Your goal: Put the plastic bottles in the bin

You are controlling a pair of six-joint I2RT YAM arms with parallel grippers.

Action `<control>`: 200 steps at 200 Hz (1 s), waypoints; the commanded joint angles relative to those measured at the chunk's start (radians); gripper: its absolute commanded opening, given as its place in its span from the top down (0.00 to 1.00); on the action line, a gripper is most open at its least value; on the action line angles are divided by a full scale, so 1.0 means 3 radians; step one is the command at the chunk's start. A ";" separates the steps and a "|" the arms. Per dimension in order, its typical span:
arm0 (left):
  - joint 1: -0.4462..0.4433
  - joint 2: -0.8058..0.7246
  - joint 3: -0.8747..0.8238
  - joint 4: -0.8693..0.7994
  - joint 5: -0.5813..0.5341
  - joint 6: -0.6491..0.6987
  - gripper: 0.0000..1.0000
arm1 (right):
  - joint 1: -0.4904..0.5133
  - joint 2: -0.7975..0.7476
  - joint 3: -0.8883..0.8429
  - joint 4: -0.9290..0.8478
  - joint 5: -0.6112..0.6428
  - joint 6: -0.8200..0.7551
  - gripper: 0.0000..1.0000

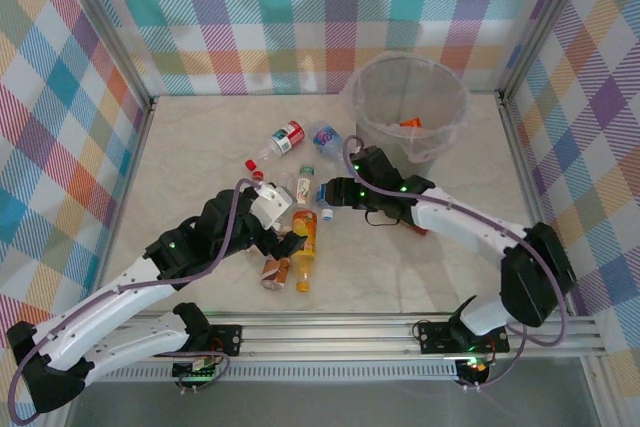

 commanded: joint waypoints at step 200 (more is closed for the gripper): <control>0.0005 0.0061 0.0010 -0.0001 -0.0024 -0.0019 0.00 | -0.0197 0.1647 0.1074 0.0194 0.0147 0.0060 0.21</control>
